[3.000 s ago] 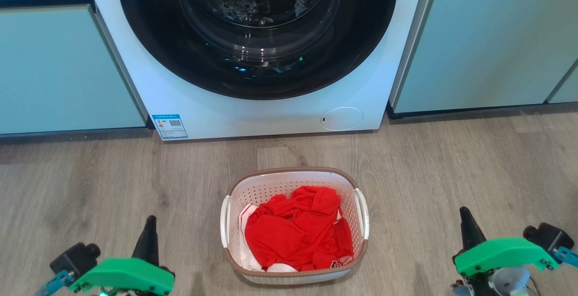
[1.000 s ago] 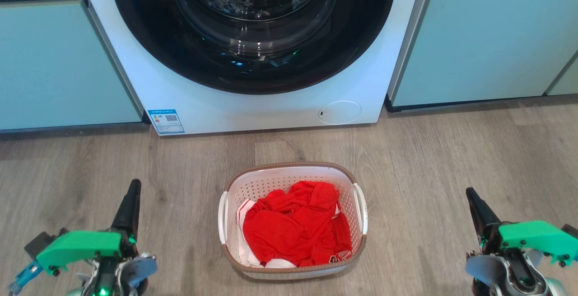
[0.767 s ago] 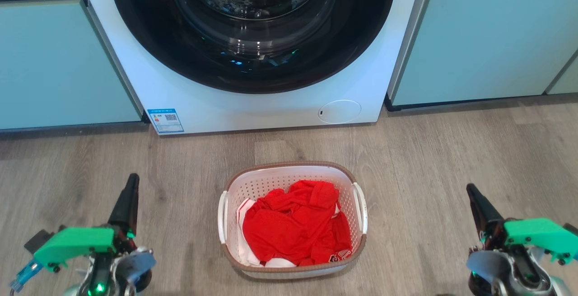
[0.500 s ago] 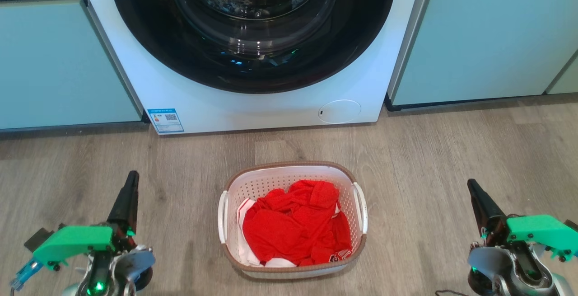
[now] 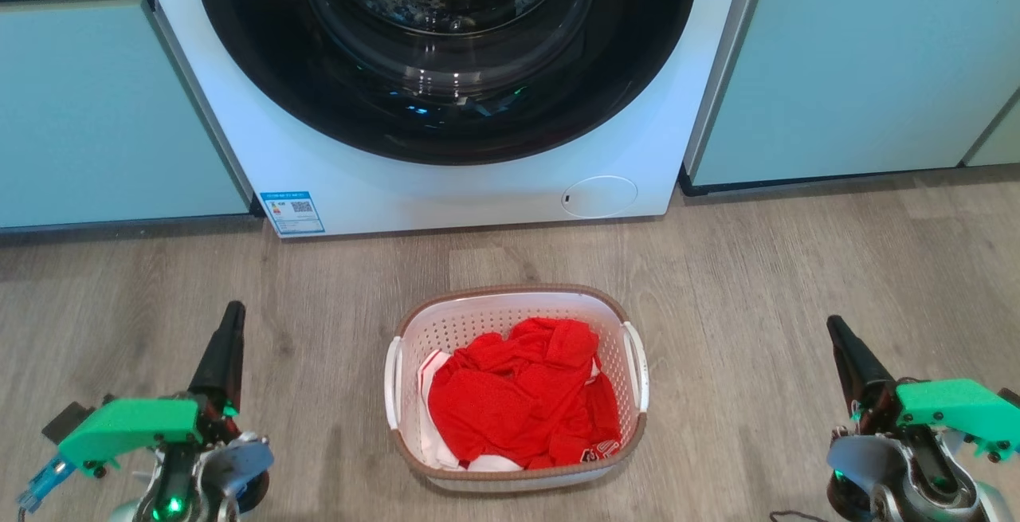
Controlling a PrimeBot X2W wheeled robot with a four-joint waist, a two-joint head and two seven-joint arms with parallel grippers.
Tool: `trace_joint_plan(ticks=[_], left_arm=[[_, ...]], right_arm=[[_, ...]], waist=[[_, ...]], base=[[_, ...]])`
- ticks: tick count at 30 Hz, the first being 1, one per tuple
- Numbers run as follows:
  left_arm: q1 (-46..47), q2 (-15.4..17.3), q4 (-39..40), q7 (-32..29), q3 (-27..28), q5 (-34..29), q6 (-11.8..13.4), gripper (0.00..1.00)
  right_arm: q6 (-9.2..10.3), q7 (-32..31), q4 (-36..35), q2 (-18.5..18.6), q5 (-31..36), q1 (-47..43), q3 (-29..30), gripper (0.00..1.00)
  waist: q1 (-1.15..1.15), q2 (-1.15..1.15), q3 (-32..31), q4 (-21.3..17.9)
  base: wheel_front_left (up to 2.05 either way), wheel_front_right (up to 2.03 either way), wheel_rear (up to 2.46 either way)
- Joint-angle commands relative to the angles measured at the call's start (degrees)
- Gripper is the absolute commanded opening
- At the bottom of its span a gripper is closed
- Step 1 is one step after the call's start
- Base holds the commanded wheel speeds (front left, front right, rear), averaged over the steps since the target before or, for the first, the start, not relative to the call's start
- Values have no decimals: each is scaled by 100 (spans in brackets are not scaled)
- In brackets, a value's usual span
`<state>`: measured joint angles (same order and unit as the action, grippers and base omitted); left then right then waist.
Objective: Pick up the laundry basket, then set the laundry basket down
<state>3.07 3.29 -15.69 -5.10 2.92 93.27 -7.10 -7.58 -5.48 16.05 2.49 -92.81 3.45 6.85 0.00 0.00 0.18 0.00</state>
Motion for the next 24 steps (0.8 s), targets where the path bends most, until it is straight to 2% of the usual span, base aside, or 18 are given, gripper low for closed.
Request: trace_joint_plan(ticks=[1,24], left_arm=[[302,45,169,-44,242,-12,-38,0],[305,22,168,-70,275,-39,-38,0]], right_arm=[[9,-42,-206,94,4,267,-106,0],[9,-60,-205,79,22,269,-84,0]], waist=[[0,0,0,0],[0,0,0,0]], base=[[0,0,0],[0,0,0]])
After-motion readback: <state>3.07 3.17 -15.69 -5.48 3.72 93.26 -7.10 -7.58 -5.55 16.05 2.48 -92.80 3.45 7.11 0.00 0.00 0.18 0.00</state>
